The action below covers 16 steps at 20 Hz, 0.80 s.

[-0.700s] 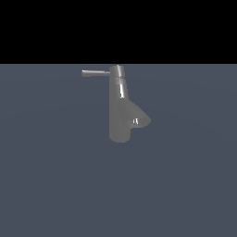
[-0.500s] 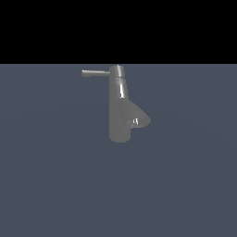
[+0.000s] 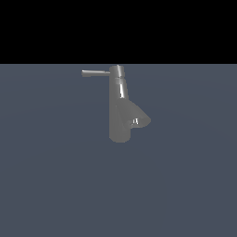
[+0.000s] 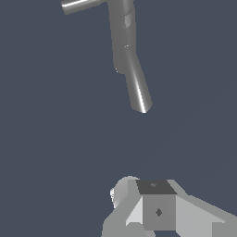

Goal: Turn on the faucet by rotating a designated handle.

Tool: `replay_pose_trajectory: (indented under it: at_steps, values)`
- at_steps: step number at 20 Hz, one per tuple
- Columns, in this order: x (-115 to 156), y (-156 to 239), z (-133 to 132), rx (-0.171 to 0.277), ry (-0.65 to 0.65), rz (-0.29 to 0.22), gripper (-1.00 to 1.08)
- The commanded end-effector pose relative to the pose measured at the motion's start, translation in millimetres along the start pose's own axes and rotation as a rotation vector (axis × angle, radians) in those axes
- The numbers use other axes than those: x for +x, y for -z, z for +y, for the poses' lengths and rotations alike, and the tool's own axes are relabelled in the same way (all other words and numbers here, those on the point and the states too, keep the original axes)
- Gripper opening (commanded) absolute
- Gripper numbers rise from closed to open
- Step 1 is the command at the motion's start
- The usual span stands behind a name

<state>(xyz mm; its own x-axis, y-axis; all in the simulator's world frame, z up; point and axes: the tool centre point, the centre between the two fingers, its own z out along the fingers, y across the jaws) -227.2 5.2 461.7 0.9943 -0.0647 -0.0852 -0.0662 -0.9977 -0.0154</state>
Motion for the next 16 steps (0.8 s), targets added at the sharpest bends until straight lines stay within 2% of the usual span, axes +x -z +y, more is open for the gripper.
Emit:
replay_pose_trajectory:
  at_steps: [1, 9, 16]
  values:
    - [11.7, -1.3, -2.6, 0.020, -0.036, -0.006, -1.00]
    - [66.9, -13.1, -14.7, 0.091, -0.219, -0.042, -1.00]
    - [120.9, -33.9, -26.2, 0.121, -0.415, -0.079, -1.00]
